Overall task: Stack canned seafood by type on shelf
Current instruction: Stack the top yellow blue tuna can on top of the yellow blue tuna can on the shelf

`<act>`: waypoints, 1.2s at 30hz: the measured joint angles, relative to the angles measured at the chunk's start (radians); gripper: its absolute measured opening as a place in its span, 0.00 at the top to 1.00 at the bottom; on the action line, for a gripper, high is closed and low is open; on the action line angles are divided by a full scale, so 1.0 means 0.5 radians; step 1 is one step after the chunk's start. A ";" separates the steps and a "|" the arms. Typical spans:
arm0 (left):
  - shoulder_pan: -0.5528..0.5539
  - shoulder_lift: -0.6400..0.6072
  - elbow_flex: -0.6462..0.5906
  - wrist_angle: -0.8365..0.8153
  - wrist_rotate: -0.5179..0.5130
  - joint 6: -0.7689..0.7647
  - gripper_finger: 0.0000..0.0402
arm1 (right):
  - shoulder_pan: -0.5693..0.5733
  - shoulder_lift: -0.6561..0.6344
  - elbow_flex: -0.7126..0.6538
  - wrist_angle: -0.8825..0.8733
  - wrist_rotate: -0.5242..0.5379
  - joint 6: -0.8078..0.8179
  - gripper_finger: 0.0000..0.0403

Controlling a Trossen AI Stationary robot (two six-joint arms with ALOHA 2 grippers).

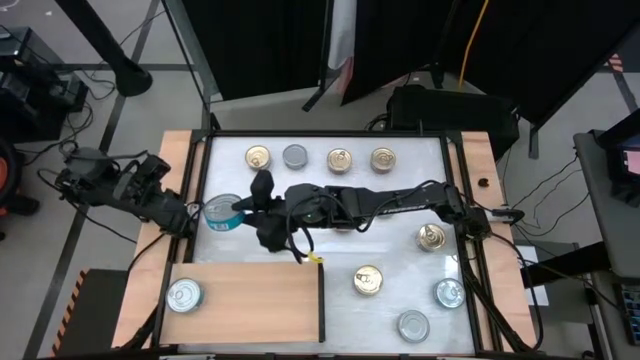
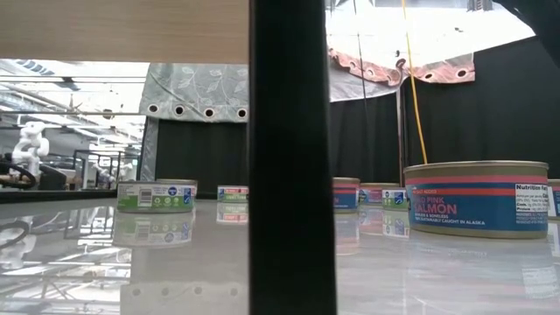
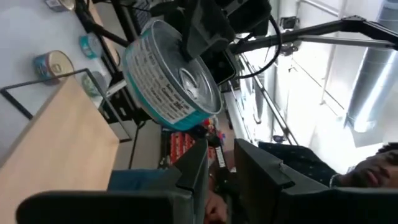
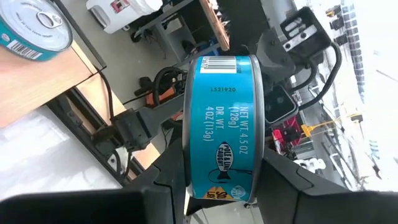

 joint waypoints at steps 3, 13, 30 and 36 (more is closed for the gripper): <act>0.000 0.001 0.000 -0.065 -0.010 -0.001 0.79 | 0.000 0.000 0.000 0.001 0.000 -0.047 0.68; 0.001 0.001 -0.001 -0.110 -0.019 0.050 0.79 | 0.000 0.027 0.002 0.014 -0.006 -0.151 0.68; 0.002 0.003 -0.016 -0.330 -0.346 -0.374 0.31 | -0.016 0.032 0.002 0.002 -0.006 -0.367 0.68; 0.002 0.066 -0.016 -0.325 -0.418 -0.410 0.27 | -0.046 0.032 0.002 0.014 -0.006 -0.408 0.68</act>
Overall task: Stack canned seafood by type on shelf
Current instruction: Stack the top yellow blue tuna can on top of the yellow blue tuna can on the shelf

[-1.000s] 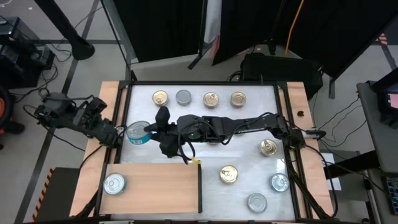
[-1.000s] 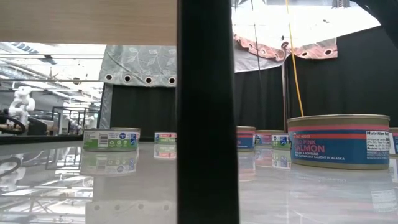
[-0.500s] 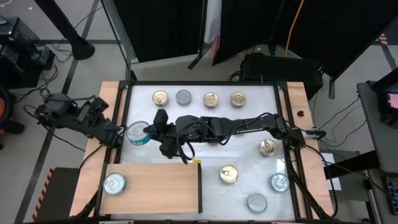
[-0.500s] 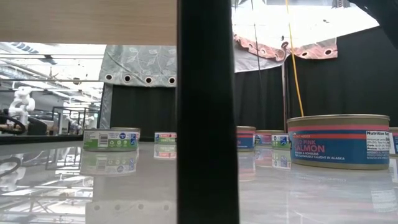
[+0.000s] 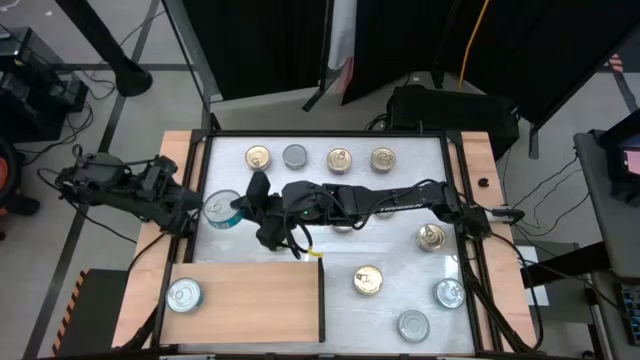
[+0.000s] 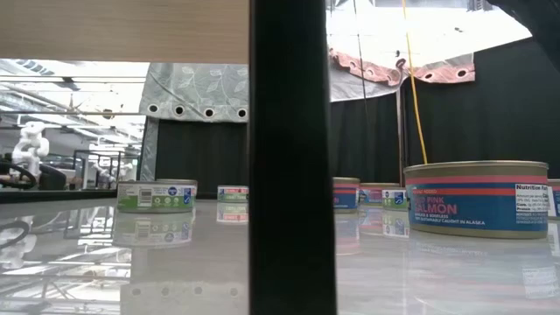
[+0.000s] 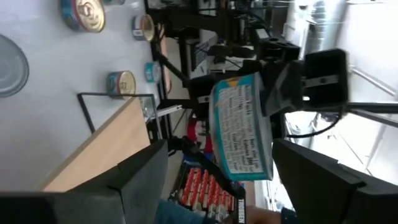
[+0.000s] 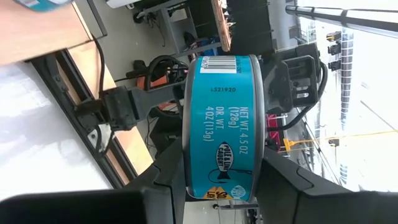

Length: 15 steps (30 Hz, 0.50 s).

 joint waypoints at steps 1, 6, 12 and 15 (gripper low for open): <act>0.000 0.021 0.000 0.000 0.000 -0.006 0.27 | -0.005 0.000 0.000 0.000 0.000 -0.005 0.68; 0.000 0.099 0.000 0.141 0.009 0.035 0.27 | -0.038 0.000 0.000 0.007 -0.035 -0.009 0.68; 0.000 0.107 -0.002 0.240 0.008 0.025 0.27 | -0.054 0.060 0.001 0.086 -0.057 -0.011 0.68; -0.001 0.117 -0.002 0.244 0.019 -0.009 0.27 | -0.052 0.072 0.002 0.117 -0.045 -0.001 0.68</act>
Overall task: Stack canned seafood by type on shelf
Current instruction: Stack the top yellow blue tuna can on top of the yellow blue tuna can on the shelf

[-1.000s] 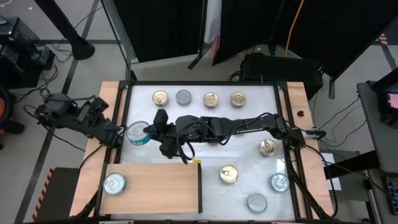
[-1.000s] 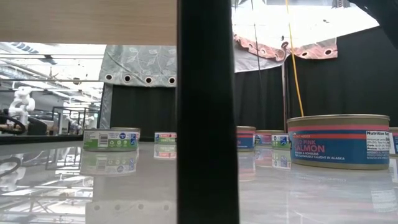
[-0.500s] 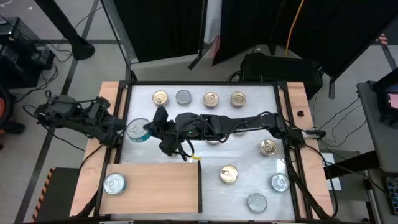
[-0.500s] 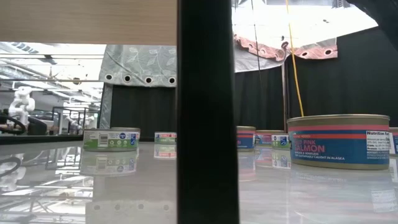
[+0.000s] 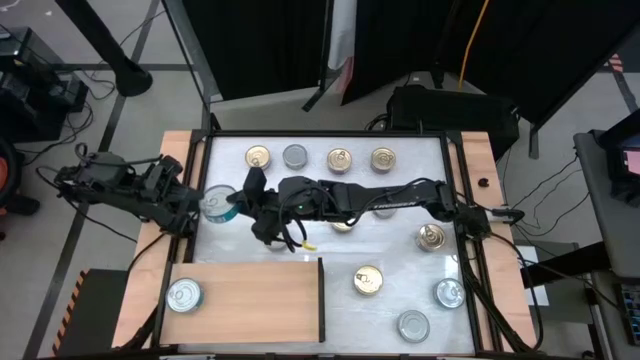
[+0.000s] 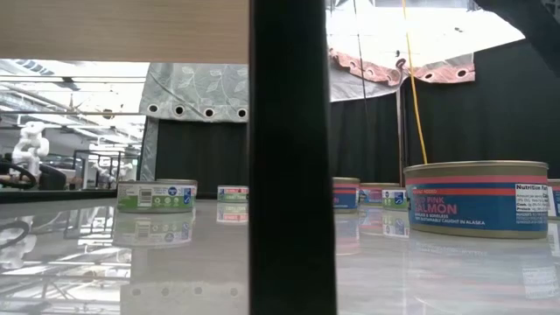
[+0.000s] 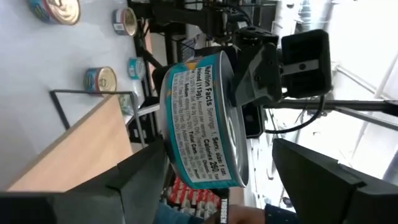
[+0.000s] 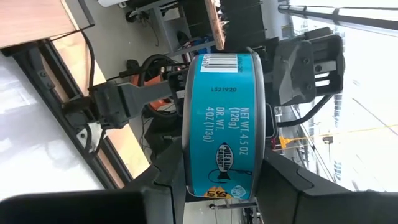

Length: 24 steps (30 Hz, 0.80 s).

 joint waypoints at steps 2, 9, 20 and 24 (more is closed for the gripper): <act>0.001 0.012 0.000 0.021 0.031 -0.002 0.27 | 0.000 0.015 0.002 0.024 0.000 -0.004 0.68; 0.000 0.068 0.000 0.049 0.082 -0.002 0.27 | -0.010 0.019 0.002 0.019 -0.009 -0.001 0.68; 0.000 0.077 0.000 0.052 0.087 0.013 0.32 | -0.034 0.022 0.001 0.024 -0.053 -0.002 0.68; 0.000 0.079 0.000 0.049 0.086 0.014 0.42 | -0.034 0.022 0.001 0.036 -0.054 -0.004 0.68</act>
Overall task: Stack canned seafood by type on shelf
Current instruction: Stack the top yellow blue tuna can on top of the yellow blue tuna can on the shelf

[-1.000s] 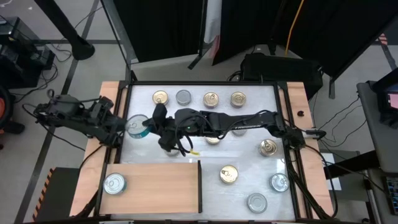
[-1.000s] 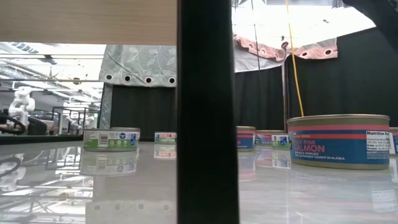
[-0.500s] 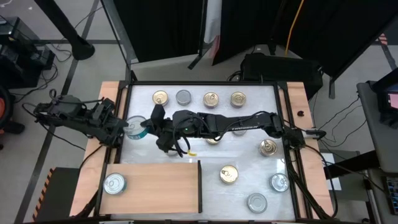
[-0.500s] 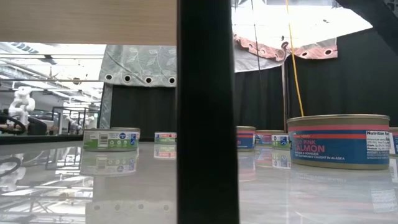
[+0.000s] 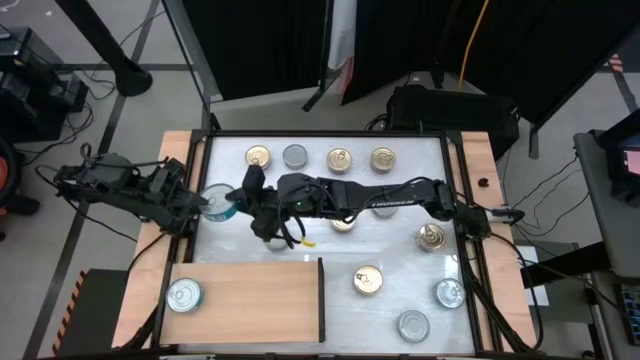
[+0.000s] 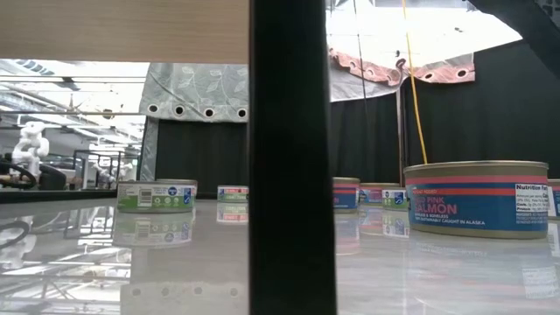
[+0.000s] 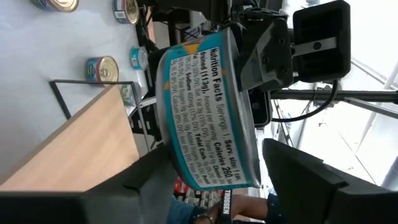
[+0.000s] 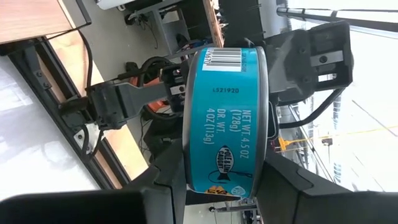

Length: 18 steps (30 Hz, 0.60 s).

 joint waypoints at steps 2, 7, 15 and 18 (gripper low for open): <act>0.000 0.001 0.000 -0.001 0.000 0.000 0.47 | 0.000 0.000 0.000 0.006 0.000 -0.003 0.68; 0.001 0.000 0.000 0.000 -0.002 -0.026 0.58 | 0.000 0.000 0.000 0.002 0.001 -0.047 0.64; 0.001 -0.007 0.000 -0.004 0.026 0.134 0.62 | 0.001 0.000 -0.002 0.002 -0.019 0.037 0.50; 0.002 -0.038 0.000 -0.007 0.097 0.162 0.62 | 0.006 0.000 -0.002 0.005 -0.024 0.139 0.45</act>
